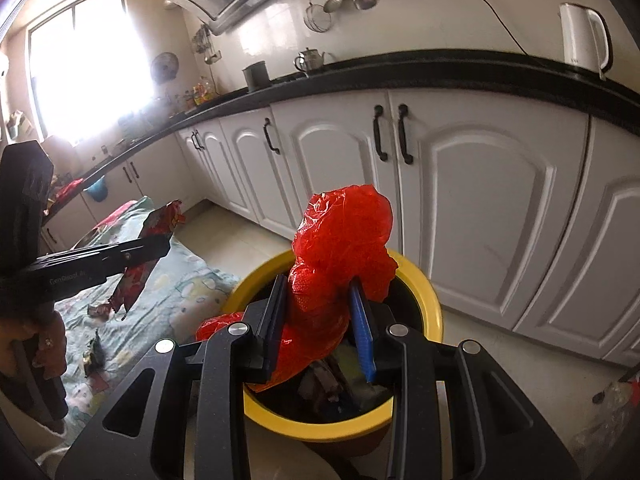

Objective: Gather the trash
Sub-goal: 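Carry the red wrapper and red bag over the yellow bin while both tools open to release them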

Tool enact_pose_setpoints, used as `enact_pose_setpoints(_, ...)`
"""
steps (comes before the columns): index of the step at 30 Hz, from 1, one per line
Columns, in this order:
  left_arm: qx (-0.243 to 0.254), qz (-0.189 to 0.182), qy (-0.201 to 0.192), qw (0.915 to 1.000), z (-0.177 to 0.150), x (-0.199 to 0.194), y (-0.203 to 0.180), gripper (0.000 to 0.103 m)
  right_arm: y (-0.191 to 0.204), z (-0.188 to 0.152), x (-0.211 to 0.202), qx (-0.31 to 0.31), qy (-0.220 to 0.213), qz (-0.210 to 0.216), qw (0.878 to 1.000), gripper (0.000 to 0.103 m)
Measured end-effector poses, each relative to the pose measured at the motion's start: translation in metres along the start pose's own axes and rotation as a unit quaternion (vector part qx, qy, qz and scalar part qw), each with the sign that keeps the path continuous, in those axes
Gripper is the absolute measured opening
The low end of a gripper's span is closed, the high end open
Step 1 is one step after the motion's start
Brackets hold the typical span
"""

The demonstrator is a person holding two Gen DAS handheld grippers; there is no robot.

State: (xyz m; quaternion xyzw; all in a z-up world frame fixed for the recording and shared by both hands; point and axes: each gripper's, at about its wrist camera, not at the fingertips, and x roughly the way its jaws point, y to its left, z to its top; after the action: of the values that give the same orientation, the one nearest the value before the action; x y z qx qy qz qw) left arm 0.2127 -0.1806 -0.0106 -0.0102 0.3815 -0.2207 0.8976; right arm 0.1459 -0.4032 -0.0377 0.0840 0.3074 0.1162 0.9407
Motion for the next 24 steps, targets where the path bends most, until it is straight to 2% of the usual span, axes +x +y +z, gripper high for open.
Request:
enact_pose_setpoints(14, 0.002, -0.012, 0.056, 0.9984, -0.011, 0.052, -0.012, 0.007, -0.024, -0.022, 0.024, 0.022, 0.04, -0.001, 0.999, 0.03)
enact_pose_setpoints(22, -0.002, -0.013, 0.069, 0.9975, -0.011, 0.068, -0.014, 0.008, -0.022, -0.03, 0.038, 0.022, 0.06, 0.004, 0.998, 0.033)
enact_pose_setpoints(23, -0.003, -0.012, 0.069, 0.9975, -0.011, 0.07, -0.013, 0.009, -0.021, -0.031, 0.04, 0.021, 0.061, 0.003, 0.998, 0.035)
enact_pose_setpoints(24, -0.004, -0.011, 0.07, 0.9975, -0.01, 0.071, -0.013, 0.014, -0.021, -0.032, 0.041, 0.02, 0.064, 0.002, 0.998, 0.037)
